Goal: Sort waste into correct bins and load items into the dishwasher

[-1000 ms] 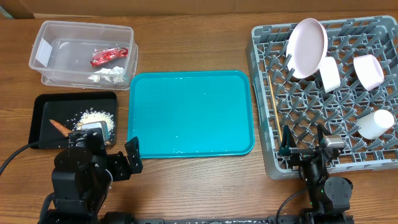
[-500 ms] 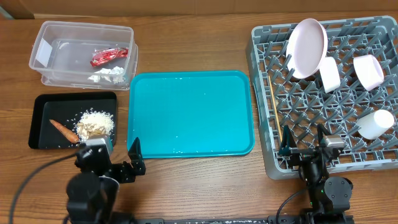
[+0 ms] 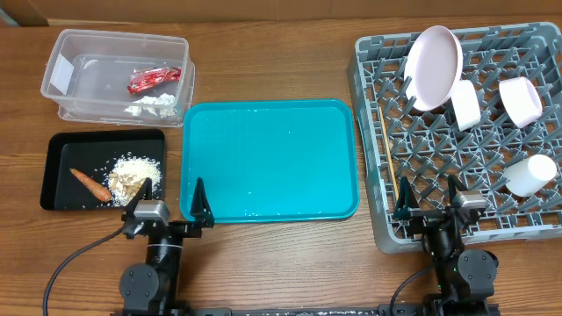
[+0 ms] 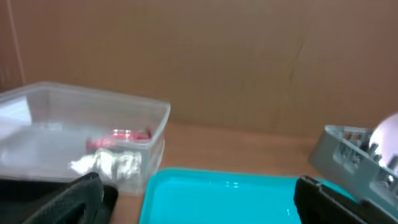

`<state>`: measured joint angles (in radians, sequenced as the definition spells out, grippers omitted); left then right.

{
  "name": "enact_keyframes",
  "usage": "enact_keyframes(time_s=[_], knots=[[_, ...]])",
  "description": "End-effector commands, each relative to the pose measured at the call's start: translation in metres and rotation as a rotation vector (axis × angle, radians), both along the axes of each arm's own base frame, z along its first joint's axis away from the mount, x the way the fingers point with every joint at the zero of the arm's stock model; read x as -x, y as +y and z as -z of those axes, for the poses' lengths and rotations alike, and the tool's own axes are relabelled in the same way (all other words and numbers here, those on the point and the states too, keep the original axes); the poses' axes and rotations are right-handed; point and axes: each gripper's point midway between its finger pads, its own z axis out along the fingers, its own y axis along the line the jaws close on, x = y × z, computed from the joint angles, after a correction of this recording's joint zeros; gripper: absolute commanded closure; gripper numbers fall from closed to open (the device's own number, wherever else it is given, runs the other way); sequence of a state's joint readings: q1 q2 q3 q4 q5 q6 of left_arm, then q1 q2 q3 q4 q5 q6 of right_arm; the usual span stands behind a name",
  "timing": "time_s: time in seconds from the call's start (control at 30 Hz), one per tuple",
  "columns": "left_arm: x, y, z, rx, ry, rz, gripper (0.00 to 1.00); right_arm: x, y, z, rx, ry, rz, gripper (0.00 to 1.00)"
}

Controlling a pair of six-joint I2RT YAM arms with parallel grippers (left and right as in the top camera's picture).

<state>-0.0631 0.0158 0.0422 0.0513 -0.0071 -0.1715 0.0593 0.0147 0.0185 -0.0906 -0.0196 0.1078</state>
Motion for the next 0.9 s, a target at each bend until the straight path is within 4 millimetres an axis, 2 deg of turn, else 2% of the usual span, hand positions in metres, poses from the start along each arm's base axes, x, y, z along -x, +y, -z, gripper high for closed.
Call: enact_keyframes(time_s=[0.0, 0.07, 0.17, 0.87], knots=[[-0.001, -0.002, 0.007, -0.105, -0.015, 0.006, 0.00, 0.000, -0.001, 0.001, 0.003, -0.008, 0.003, 0.00], [-0.002, -0.002, 0.017, -0.139, 0.023, 0.011, 0.00, 0.000, -0.001, 0.001, 0.003, -0.008, 0.003, 0.00], [-0.001, -0.005, 0.045, -0.122, 0.137, 0.035, 0.00, 0.000, -0.001, 0.001, 0.003, -0.008, 0.003, 0.00], [-0.001, -0.006, 0.047, -0.106, 0.144, 0.038, 0.00, 0.000, -0.001, 0.001, 0.003, -0.008, 0.003, 0.00]])
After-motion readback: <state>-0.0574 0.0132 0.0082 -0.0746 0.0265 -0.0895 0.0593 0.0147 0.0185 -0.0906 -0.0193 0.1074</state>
